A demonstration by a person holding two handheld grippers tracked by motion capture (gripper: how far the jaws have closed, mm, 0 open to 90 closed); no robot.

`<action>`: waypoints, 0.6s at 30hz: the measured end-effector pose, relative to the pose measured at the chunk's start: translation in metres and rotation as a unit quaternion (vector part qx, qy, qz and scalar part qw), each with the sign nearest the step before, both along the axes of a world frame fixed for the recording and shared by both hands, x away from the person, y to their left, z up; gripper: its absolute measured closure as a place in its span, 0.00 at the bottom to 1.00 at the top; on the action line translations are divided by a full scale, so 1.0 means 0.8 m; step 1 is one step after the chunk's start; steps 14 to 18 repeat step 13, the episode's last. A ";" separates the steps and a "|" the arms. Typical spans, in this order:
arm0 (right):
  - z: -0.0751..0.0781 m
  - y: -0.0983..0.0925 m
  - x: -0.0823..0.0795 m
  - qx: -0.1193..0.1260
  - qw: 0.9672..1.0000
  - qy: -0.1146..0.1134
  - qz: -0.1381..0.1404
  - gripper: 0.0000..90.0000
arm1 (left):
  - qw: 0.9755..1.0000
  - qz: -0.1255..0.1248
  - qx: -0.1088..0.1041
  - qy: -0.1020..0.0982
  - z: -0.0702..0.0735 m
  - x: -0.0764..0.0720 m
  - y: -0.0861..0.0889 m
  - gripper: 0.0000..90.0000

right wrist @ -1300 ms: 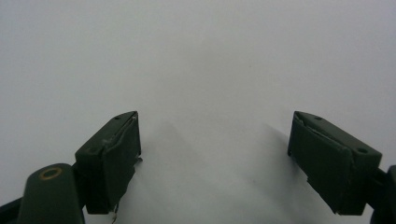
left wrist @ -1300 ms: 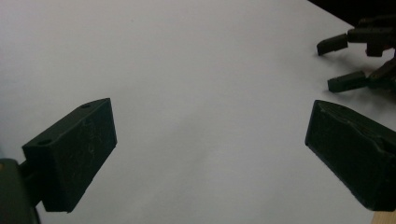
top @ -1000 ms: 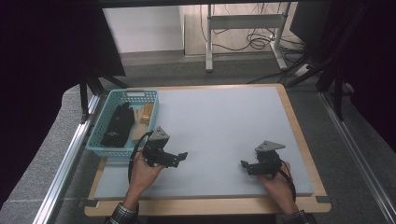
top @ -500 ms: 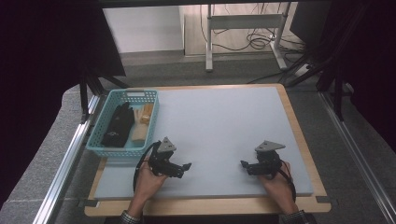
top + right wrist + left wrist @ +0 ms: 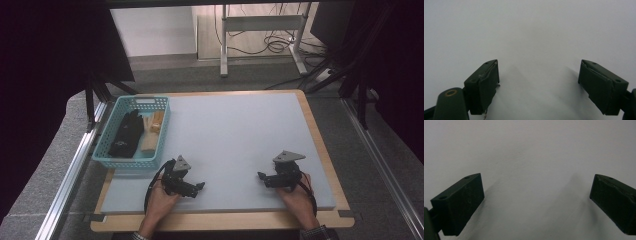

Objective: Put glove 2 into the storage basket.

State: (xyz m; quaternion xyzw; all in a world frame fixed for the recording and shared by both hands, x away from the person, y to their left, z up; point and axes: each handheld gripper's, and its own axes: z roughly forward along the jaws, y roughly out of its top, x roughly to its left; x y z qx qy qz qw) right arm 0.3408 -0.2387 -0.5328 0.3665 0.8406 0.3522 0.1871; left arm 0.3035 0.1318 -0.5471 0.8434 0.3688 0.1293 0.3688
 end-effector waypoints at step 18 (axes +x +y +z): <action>0.000 0.000 0.000 0.000 1.000 0.002 0.000 0.18 | 1.000 0.004 0.021 0.011 -0.002 0.001 -0.006 0.00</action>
